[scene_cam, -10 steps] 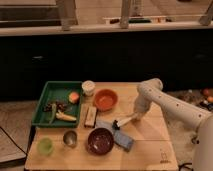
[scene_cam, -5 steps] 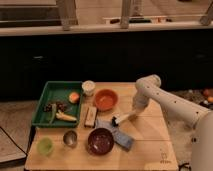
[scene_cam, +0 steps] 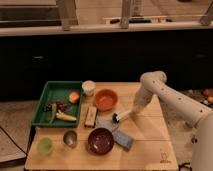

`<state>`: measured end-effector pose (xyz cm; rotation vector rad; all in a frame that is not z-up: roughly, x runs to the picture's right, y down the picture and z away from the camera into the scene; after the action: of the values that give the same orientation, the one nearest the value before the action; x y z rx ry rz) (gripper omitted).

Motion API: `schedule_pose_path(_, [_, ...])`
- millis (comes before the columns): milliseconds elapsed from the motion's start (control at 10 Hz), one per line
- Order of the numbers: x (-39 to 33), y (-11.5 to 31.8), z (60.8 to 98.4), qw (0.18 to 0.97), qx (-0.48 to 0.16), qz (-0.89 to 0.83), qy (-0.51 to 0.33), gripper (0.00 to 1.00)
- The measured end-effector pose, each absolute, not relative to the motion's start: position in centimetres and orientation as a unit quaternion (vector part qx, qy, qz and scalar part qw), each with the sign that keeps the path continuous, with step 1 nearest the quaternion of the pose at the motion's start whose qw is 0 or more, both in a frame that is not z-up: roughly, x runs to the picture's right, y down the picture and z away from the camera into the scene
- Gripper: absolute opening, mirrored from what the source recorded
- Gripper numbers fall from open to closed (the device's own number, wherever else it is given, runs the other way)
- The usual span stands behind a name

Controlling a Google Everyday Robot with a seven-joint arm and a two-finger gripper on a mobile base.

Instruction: Place brush in purple bowl

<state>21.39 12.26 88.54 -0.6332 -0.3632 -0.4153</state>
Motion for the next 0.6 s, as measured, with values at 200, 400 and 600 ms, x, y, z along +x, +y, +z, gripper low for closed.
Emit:
schedule_pose_path(200, [21.0,11.6,88.3,0.905,-0.308,-0.205,-0.208,0.0])
schedule_pose_path(400, [20.4,11.2,87.9,0.898,-0.31,-0.214,-0.225,0.0])
schedule_pose_path(600, [19.7,10.9,87.6,0.893,-0.313,-0.224,-0.235,0.0])
